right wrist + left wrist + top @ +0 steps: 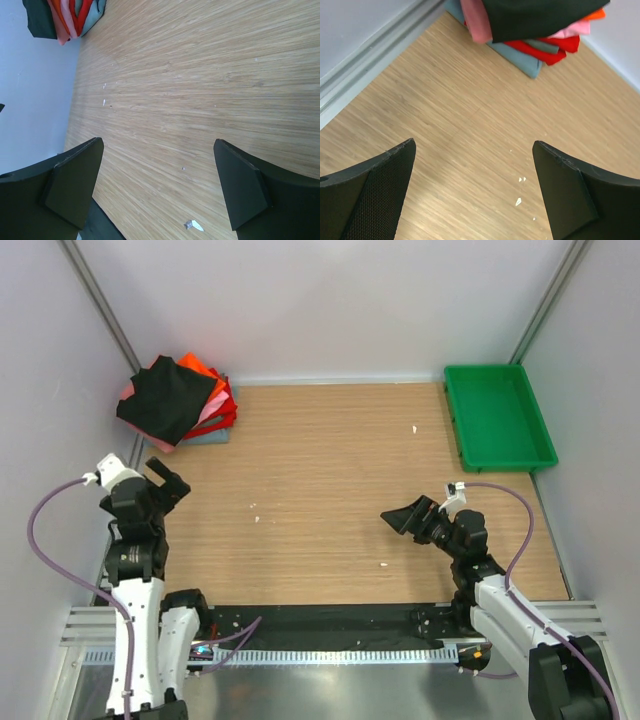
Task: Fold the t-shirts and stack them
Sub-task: Reset both grippers
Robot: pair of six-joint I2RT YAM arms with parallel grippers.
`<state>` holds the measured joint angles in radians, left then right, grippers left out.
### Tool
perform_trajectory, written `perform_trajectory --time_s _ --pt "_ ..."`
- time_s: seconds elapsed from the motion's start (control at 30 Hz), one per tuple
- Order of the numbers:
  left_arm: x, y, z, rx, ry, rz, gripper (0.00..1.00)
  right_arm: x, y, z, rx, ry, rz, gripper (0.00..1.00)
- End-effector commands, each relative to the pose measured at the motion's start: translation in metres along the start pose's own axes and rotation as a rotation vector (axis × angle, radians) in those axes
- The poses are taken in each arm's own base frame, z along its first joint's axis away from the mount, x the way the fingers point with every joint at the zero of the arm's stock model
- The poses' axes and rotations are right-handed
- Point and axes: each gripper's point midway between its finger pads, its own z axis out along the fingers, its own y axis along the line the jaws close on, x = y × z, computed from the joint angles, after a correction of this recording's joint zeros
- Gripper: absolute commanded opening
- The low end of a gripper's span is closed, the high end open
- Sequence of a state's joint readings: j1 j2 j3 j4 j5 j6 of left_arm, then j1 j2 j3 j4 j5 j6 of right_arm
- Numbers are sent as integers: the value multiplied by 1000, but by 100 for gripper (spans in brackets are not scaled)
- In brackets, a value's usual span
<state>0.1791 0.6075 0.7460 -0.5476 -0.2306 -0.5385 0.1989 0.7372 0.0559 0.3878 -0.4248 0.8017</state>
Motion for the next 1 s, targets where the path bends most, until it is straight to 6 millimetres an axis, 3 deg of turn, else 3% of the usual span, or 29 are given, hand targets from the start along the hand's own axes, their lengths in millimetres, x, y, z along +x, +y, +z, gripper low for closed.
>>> perform_trajectory --time_s 0.0,0.17,0.23,0.27,0.3,0.4,0.6,0.7,0.73,0.77,0.83,0.97 --pt "3 3 11 -23 -43 78 100 -8 4 0 -11 -32 -12 98" --pt "63 -11 30 120 57 105 100 -8 2 1 1 -31 -8 98" --pt "75 -20 30 153 66 108 100 -7 1 1 5 -28 -7 98" --pt "78 -14 36 128 41 105 100 -7 1 1 7 -28 -6 99" --pt "87 -25 33 161 43 130 100 -6 -1 1 12 -23 -6 99" --pt "93 -13 42 99 -46 207 100 -5 -2 2 22 -8 -1 98" --pt "77 -19 61 85 -176 209 100 -1 -6 7 33 26 6 98" --pt "102 -3 83 3 -148 227 100 -1 -5 10 29 39 8 98" --pt "90 -10 89 4 -213 207 100 1 -7 10 38 47 14 98" --pt "110 -10 99 -4 -110 300 98 2 -7 11 38 52 14 98" --pt "103 -29 108 47 -130 333 97 2 -7 11 34 56 11 98" --pt "103 -44 121 111 -167 425 100 0 -6 10 31 47 5 100"
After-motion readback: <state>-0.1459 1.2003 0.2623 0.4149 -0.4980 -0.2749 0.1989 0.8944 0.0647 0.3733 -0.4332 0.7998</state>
